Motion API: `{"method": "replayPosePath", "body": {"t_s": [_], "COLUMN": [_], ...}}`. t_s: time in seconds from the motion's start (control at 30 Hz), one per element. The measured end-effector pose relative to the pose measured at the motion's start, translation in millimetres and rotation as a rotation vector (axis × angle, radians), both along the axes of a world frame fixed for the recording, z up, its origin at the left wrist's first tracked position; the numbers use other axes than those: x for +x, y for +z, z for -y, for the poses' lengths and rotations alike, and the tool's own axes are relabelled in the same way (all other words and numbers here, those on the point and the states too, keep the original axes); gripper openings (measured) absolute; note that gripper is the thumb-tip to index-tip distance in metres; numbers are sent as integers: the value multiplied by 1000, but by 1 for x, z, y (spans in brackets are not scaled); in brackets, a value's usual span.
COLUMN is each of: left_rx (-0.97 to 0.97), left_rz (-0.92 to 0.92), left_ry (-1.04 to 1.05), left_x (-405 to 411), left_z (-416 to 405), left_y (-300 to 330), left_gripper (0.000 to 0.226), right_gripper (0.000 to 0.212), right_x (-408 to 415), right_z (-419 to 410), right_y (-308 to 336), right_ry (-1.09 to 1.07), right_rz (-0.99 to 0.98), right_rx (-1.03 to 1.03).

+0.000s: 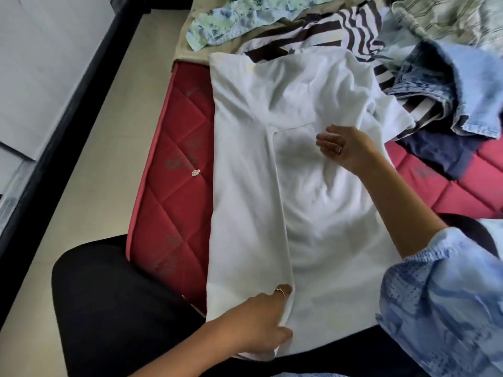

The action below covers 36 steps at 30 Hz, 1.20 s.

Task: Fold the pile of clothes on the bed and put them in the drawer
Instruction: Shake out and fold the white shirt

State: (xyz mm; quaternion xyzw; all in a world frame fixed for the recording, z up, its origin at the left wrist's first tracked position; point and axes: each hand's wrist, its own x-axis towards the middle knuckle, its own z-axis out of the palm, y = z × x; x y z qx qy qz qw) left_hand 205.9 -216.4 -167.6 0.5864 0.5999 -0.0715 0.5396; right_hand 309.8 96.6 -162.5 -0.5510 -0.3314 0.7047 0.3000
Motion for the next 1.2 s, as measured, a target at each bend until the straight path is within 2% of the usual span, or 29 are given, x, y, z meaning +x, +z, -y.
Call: {"method": "replayPosePath", "body": {"t_s": [0.07, 0.1, 0.2, 0.27, 0.4, 0.47, 0.53, 0.6, 0.67, 0.77, 0.83, 0.9, 0.97, 1.03, 1.1, 1.2], "left_rx": [-9, -2, 13, 45, 138, 175, 253, 373, 507, 651, 720, 698, 592, 540, 604, 792], "left_rz": [10, 11, 41, 57, 51, 49, 7, -53, -121, -125, -117, -179, -327, -540, -736, -961], "left_ry": [-34, -46, 17, 73, 70, 68, 67, 103, 175, 270, 286, 231, 118, 9, -69, -205], "left_x": [-1, -4, -11, -12, -8, -1, 9, 23, 36, 60, 76, 92, 106, 119, 131, 140], "left_z": [-10, -18, -53, -79, -135, -161, -187, -213, -235, -266, -284, -298, -308, -311, -313, -323], "left_y": [-2, -2, 1, 6, 20, 28, 35, 40, 43, 41, 37, 29, 17, 5, -2, -8], "left_gripper": [66, 59, 44, 40, 37, 36, 34, 32, 32, 32, 38, 57, 75, 75, 66, 63], "right_gripper": [9, 10, 25, 35, 48, 51, 47, 39, 32, 20, 13, 11, 14, 19, 25, 32], "right_x": [20, 31, 75, 101, 137, 147, 144, 136, 127, 123, 125, 127, 130, 134, 138, 144], "right_z": [23, 37, 91, 139, 216, 231, 235, 231, 224, 213, 209, 203, 196, 190, 184, 179], "right_y": [14, 19, 32, 38, 47, 46, 50, 59, 62, 58, 54, 52, 47, 44, 44, 46], "right_ry": [86, 170, 383, 364, 143, 79, 25, 46, 103, 238, 449, 555, 564, 599, 654, 722], "right_rz": [190, 355, 1024, 1262, 1380, 1361, 1293, 1295, 1176, 535, 77, -217, -334, -416, -513, -620], "right_rx": [155, 264, 537, 589, 646, 624, 590, 454, 426, 515, 410, 304, 260, 239, 196, 155]}}
